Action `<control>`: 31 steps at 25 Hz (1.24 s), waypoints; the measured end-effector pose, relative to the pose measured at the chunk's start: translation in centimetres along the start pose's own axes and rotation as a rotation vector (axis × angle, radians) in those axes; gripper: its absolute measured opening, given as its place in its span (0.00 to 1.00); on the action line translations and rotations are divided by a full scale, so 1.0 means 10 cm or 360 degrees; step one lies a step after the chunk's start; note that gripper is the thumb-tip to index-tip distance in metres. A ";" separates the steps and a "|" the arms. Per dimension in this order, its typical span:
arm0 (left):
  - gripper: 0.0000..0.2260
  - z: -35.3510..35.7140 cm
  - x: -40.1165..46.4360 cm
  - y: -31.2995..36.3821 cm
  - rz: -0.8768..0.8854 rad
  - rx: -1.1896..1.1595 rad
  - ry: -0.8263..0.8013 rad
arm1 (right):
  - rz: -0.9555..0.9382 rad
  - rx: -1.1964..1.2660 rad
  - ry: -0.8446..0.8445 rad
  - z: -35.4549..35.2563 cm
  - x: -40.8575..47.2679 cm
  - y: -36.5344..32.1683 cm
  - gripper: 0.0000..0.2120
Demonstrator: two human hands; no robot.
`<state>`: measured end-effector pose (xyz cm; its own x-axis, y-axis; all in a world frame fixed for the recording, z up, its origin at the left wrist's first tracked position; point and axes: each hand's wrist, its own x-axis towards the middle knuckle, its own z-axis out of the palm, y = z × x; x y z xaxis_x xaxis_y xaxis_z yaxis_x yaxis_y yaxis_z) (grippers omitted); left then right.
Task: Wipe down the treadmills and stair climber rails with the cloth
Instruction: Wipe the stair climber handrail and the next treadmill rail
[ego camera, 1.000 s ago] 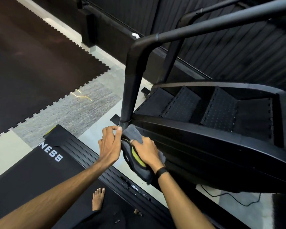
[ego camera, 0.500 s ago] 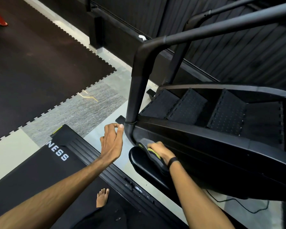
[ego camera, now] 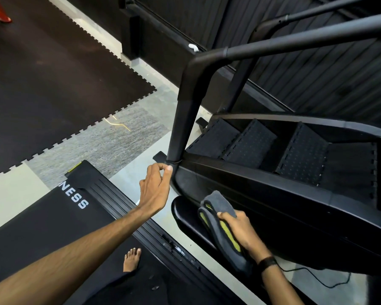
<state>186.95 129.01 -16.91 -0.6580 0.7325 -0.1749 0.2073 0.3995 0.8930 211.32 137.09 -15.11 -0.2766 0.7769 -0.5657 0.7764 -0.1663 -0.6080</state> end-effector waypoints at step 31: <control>0.02 0.03 0.01 0.06 0.0158 0.0032 -0.0030 | -0.0492 -0.0295 0.0252 0.50 -0.40 -0.48 0.20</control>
<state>187.24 129.46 -16.56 -0.6196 0.7793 -0.0938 0.2857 0.3352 0.8978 205.86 131.73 -12.66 -0.4336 0.8598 -0.2697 0.7633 0.1913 -0.6171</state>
